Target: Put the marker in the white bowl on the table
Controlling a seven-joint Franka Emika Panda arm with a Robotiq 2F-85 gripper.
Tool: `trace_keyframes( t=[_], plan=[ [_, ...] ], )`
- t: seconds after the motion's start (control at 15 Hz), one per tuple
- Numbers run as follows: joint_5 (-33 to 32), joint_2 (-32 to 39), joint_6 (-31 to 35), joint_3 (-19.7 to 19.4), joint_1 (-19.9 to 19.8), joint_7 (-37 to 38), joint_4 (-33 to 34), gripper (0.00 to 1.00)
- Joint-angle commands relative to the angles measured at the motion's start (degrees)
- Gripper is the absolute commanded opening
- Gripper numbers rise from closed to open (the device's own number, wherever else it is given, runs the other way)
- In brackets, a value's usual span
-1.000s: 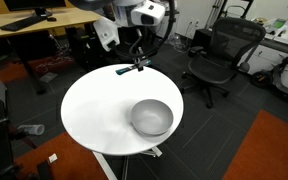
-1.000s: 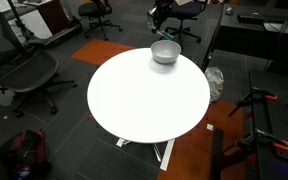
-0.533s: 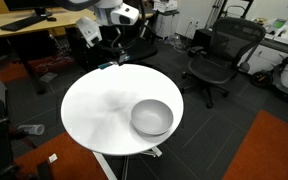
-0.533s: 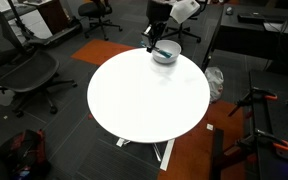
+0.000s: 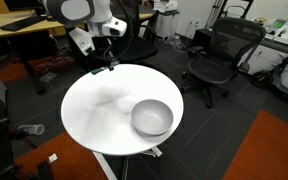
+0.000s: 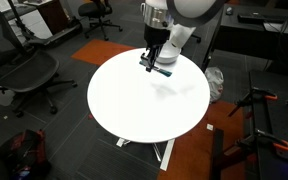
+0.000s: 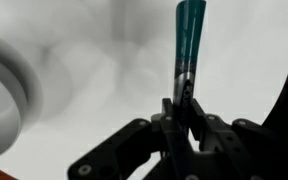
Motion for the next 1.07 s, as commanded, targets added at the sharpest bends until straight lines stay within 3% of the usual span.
trace_keyframes(
  t=[0.0,0.6,0.67,0.73,1.0],
  plan=[
    [-0.48,3.75,4.47,-0.03,0.67,0.46,-0.27,0.05],
    [-0.57,10.57,9.65,-0.32,0.85,0.97,1.08,0.05],
    [-0.7,10.49,9.86,-0.44,1.0,1.1,1.0,0.43],
    [-0.66,10.38,9.06,-0.32,0.87,0.9,1.1,0.45],
    [-0.86,9.72,8.76,-0.6,1.03,1.17,1.09,0.75]
  ],
)
